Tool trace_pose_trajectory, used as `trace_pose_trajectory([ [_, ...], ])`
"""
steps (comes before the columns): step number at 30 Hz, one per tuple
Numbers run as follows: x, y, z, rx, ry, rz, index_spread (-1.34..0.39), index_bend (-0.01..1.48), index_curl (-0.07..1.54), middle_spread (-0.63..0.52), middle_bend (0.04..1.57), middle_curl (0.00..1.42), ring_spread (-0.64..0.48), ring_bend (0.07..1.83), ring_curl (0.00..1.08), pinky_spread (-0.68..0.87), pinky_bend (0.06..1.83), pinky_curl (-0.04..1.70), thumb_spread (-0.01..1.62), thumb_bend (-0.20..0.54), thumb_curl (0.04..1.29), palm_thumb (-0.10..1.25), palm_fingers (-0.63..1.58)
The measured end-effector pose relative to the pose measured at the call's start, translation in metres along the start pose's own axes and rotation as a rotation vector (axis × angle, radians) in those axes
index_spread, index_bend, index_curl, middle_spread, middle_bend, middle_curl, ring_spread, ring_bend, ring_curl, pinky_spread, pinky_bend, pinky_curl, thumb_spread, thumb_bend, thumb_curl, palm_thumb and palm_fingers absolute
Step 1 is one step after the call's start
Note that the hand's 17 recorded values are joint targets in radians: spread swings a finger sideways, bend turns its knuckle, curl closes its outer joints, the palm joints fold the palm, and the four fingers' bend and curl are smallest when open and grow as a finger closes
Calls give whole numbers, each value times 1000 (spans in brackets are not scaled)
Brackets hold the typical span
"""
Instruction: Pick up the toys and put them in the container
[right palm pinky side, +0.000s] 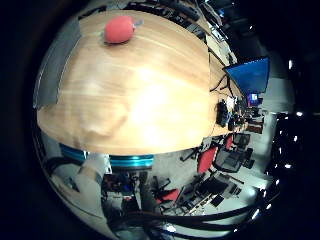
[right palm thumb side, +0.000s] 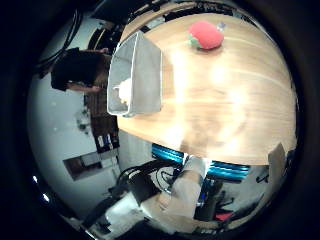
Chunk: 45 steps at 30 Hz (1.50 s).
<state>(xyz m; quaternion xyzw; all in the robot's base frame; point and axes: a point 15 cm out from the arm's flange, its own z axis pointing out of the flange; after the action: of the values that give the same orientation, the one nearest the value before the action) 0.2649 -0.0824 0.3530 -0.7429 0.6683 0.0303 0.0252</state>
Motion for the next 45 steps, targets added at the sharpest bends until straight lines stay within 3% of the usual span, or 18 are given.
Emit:
trace_pose_trajectory([
  [15, -7, 11, 19, -30, -16, -5, -449, 152, 251, -68, 239, 352, 50, 377, 242, 426, 327, 304, 895, -33, 299, 49, 150],
  [23, 1, -11, 18, 12, -3, -2, -445, 150, 251, -65, 231, 350, 50, 361, 238, 425, 371, 314, 906, -30, 301, 56, 172],
  [34, 23, -88, 4, -1, -12, -16, -440, 150, 251, -63, 232, 350, 51, 368, 242, 417, 408, 318, 909, -31, 302, 56, 177],
  [45, 23, -174, 39, -60, -33, -55, -437, 149, 248, -54, 212, 347, 51, 381, 247, 388, 427, 318, 919, -27, 298, 74, 151],
])
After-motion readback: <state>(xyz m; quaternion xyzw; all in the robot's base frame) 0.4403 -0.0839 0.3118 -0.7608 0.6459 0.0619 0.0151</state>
